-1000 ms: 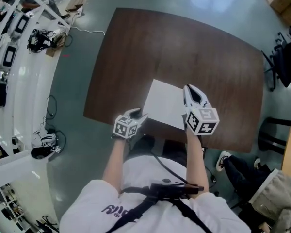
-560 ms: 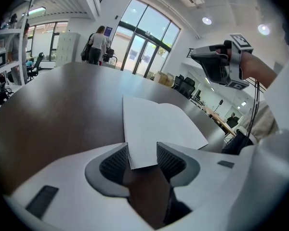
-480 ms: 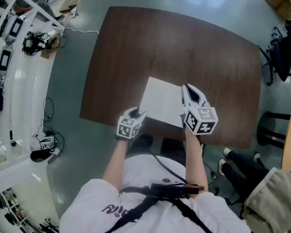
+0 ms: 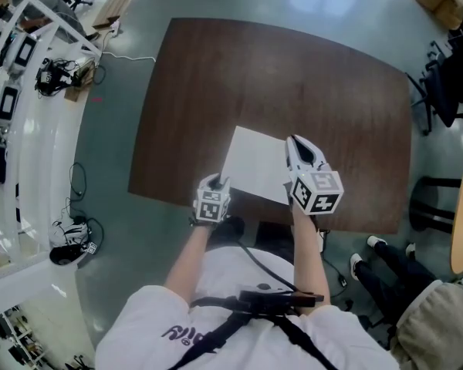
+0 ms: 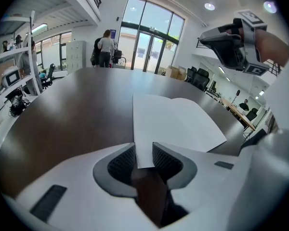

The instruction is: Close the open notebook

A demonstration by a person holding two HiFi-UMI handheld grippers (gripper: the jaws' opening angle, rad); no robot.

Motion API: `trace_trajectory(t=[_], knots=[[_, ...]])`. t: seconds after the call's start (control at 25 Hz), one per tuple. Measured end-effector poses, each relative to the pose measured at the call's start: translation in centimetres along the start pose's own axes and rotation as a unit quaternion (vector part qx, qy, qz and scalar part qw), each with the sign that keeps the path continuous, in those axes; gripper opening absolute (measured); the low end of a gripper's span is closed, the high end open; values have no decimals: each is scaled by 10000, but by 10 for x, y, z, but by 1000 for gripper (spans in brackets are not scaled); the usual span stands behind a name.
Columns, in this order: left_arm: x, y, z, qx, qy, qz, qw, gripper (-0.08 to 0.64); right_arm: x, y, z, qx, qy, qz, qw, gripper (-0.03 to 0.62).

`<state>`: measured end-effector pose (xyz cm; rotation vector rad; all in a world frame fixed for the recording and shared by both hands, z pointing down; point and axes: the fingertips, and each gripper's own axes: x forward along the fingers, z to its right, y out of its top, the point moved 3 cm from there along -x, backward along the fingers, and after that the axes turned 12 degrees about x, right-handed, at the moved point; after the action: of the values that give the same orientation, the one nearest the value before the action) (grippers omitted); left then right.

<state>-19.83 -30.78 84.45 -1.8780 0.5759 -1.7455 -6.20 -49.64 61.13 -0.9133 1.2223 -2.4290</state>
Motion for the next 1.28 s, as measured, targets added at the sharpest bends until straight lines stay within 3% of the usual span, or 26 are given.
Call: trace_trajectory(t=[0.28, 0.4, 0.88, 1.28], knots=[[-9, 1, -13, -712, -108, 18, 9974, 65, -10, 16, -15, -69, -6, 232, 9997, 5], [-18, 5, -12, -776, -188, 86, 9968, 40, -19, 26, -17, -62, -58, 417, 9991, 5], [-68, 49, 12, -448, -748, 567, 9946, 21, -62, 73, -40, -157, -148, 1222, 9923, 5], [-94, 96, 74, 270, -1588, 979, 9821, 18, -114, 76, -14, 60, -616, 1655, 9843, 5]])
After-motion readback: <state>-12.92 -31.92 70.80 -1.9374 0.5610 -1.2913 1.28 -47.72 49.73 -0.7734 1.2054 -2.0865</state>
